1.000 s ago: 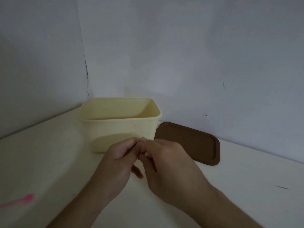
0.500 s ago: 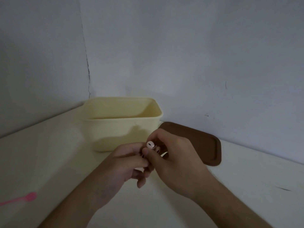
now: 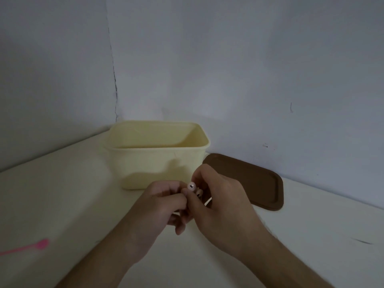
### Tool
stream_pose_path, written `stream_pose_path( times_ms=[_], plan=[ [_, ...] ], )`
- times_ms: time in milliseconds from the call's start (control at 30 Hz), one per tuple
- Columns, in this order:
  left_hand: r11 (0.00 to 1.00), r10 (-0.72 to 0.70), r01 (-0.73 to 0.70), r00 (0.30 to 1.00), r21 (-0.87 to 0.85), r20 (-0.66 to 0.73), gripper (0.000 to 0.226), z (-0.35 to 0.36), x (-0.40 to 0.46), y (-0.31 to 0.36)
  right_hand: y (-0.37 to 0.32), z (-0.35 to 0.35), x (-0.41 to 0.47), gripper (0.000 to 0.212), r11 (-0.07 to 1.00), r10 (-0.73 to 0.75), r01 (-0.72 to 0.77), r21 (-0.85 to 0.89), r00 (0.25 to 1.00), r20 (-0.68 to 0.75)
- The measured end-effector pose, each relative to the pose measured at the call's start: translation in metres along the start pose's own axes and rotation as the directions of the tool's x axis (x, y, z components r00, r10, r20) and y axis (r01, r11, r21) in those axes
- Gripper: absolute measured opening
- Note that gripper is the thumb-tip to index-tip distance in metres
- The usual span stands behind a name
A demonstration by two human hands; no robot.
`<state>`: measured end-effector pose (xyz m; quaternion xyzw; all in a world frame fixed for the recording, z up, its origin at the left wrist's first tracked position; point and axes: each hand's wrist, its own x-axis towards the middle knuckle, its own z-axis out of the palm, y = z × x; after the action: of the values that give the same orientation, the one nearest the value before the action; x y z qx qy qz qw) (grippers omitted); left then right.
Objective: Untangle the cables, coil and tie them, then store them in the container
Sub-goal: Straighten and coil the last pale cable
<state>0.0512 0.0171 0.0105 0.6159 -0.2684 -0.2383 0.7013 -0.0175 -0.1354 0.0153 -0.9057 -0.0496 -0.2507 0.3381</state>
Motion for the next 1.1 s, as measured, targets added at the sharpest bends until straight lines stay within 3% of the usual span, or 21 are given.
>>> stream_pose_path(
  times_ms=[233, 300, 333, 400, 467, 633, 767, 933, 1100],
  plan=[
    [0.999, 0.012, -0.014, 0.999, 0.049, 0.038, 0.016, 0.001, -0.001, 0.0, 0.001, -0.001, 0.0, 0.017, 0.999, 0.038, -0.038, -0.015, 0.999, 0.0],
    [0.999, 0.006, -0.007, 0.999, 0.049, 0.036, 0.028, 0.001, 0.0, -0.004, 0.0, 0.0, 0.0, 0.018, 0.999, 0.029, -0.03, -0.025, 0.999, -0.022],
    [0.999, 0.009, -0.01, 1.0, 0.035, 0.026, 0.029, 0.002, 0.0, -0.003, 0.0, 0.0, 0.0, 0.019, 0.999, 0.027, -0.028, -0.034, 0.999, -0.037],
    [1.0, 0.022, -0.021, 1.0, 0.003, -0.023, 0.008, 0.0, 0.001, -0.003, 0.0, 0.0, -0.001, 0.019, 0.998, 0.015, -0.019, -0.06, 0.998, -0.068],
    [1.0, 0.016, -0.016, 0.996, -0.005, -0.091, 0.023, -0.005, 0.003, -0.005, 0.0, -0.001, -0.001, 0.018, 0.998, 0.007, -0.013, -0.065, 0.996, -0.09],
    [0.997, 0.067, -0.072, 0.991, -0.04, -0.114, 0.017, -0.006, 0.002, -0.003, -0.003, -0.004, -0.001, 0.011, 0.989, 0.109, -0.1, 0.11, 0.991, -0.081],
    [0.983, 0.179, -0.167, 0.966, 0.079, -0.185, 0.012, -0.002, 0.003, -0.005, -0.009, -0.01, 0.001, 0.01, 0.914, 0.258, -0.227, 0.336, 0.965, -0.048],
    [0.96, 0.275, -0.253, 0.933, 0.121, -0.233, 0.015, -0.001, 0.004, -0.011, -0.005, -0.011, 0.003, 0.017, 0.911, 0.258, -0.241, 0.333, 0.966, -0.006],
    [0.949, 0.316, -0.303, 0.906, 0.087, -0.281, 0.012, -0.001, 0.006, -0.01, -0.002, -0.014, 0.003, 0.008, 0.906, 0.175, -0.187, 0.38, 0.982, 0.068]
  ],
)
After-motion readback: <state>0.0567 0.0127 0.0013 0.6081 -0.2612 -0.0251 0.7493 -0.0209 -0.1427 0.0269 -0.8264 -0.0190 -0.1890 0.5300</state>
